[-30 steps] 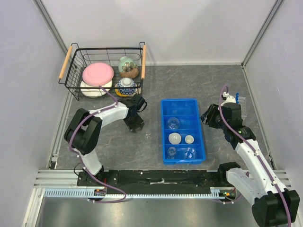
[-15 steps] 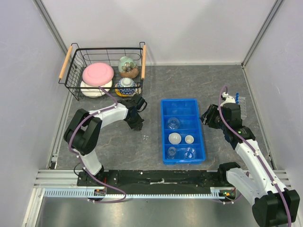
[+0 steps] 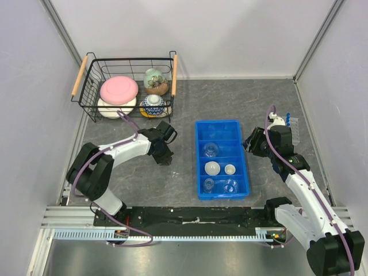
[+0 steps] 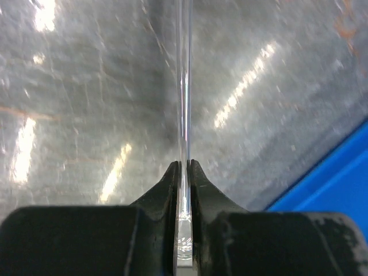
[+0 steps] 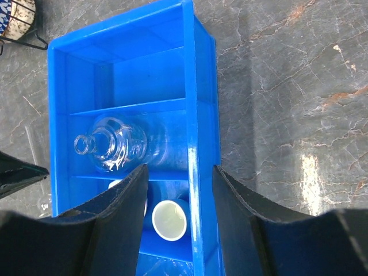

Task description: Organize the chemistry lab equipment

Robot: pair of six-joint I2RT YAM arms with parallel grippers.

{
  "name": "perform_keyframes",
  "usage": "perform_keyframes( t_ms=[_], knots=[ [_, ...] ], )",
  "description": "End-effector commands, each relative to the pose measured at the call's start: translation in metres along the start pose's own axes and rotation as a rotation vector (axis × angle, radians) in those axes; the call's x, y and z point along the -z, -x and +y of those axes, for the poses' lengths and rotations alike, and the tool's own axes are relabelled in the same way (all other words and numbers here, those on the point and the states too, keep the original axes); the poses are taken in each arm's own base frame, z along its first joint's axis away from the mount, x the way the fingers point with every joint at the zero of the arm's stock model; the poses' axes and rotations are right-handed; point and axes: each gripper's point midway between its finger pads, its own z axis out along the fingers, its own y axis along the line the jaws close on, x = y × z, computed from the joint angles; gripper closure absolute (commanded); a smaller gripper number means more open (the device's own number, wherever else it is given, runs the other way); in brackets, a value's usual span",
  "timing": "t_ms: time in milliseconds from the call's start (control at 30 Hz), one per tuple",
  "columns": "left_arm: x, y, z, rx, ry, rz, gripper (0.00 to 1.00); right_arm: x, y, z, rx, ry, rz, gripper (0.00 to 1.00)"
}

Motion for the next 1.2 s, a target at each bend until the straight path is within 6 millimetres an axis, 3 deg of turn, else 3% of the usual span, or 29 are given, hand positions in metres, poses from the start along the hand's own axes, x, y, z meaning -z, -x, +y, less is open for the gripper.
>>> perform_keyframes(
  t_ms=[0,200,267,300,367,400,467,500,533,567,867,933,967,1000,1167],
  knots=[
    [0.045,-0.003,-0.015,-0.107,-0.105,-0.052,0.98,0.011,0.021,0.014,0.011,0.034,-0.060,0.44],
    [0.099,-0.007,-0.036,-0.270,-0.244,-0.087,0.98,0.019,0.027,0.018,0.015,0.029,-0.069,0.44],
    [0.110,-0.009,-0.034,-0.355,-0.231,-0.090,0.98,0.021,0.029,0.018,0.015,0.023,-0.072,0.44],
    [0.122,-0.009,-0.045,-0.393,-0.256,-0.103,0.98,0.023,0.031,0.020,0.016,0.026,-0.077,0.44],
    [0.134,-0.011,-0.048,-0.504,-0.253,-0.117,0.98,0.025,0.032,0.020,0.016,0.023,-0.076,0.45],
    [0.150,-0.012,-0.062,-0.557,-0.288,-0.145,0.98,0.026,0.034,0.022,0.019,0.026,-0.079,0.45],
    [0.157,-0.003,-0.069,-0.654,-0.245,-0.196,0.98,0.028,0.035,0.024,0.019,0.029,-0.079,0.45],
    [0.174,0.002,-0.077,-0.693,-0.246,-0.225,0.98,0.030,0.039,0.026,0.022,0.031,-0.086,0.45],
    [0.172,0.009,-0.082,-0.722,-0.205,-0.253,0.98,0.032,0.039,0.026,0.027,0.028,-0.085,0.45],
    [0.188,0.018,-0.095,-0.778,-0.226,-0.299,0.98,0.035,0.044,0.028,0.029,0.028,-0.095,0.44],
    [0.208,0.052,-0.166,-1.142,-0.256,-0.467,0.98,0.056,0.063,0.040,0.049,0.029,-0.118,0.45],
    [0.193,0.052,-0.177,-1.215,-0.238,-0.444,0.98,0.058,0.062,0.039,0.053,0.024,-0.112,0.45],
    [0.195,0.054,-0.185,-1.255,-0.246,-0.461,0.98,0.059,0.063,0.038,0.051,0.020,-0.114,0.45],
    [0.184,0.057,-0.188,-1.305,-0.210,-0.461,0.98,0.060,0.061,0.038,0.053,0.022,-0.111,0.45],
    [0.166,0.062,-0.201,-1.406,-0.192,-0.527,0.98,0.061,0.054,0.034,0.057,0.007,-0.098,0.45]
  ],
)
